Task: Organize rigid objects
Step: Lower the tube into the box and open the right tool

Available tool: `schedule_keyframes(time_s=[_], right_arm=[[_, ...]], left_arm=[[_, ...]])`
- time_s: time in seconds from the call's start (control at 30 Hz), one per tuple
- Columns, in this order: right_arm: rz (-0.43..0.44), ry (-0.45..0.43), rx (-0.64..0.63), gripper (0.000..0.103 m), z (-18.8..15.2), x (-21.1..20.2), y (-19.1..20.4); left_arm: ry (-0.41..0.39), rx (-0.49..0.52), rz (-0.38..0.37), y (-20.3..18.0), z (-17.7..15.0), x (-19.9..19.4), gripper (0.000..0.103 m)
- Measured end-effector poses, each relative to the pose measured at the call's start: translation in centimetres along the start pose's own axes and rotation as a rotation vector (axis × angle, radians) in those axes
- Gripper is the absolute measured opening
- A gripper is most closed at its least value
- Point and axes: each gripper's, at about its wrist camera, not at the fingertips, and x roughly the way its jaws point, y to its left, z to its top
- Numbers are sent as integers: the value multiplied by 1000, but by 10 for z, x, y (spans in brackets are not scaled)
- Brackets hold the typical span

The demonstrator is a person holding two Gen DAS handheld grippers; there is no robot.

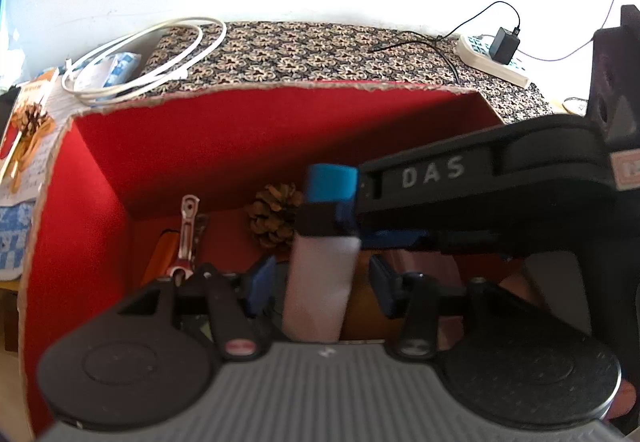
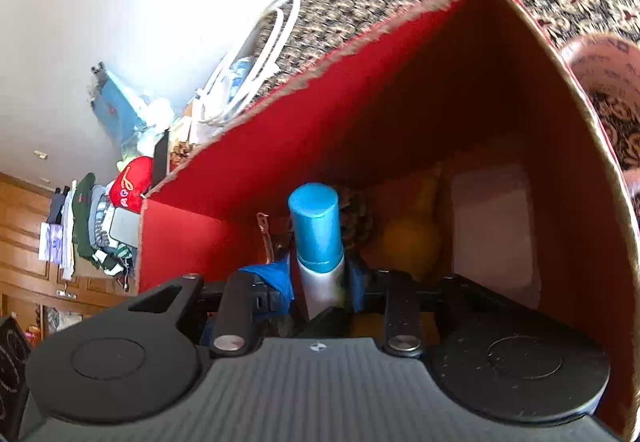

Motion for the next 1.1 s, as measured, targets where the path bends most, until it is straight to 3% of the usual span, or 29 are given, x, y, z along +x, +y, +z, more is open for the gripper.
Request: schedule_keyframes(time_s=[0.13,0.67,0.97,1.1], right_arm=[[58,-42,13,14,-1,-5,-4],[29,-70,-1,13,-1,-5,-1],[-29,-115,-48,13,-4,-12,0],[-104,-194,-112,13,-11,-27,7]], left_arm=[[-1,1,3,0,1,0,51],[-11,22,31,-3,-1,-2,51],[-7,41,68,-5,0,-2,53],[-8,50,99,-9,0,-8,53]])
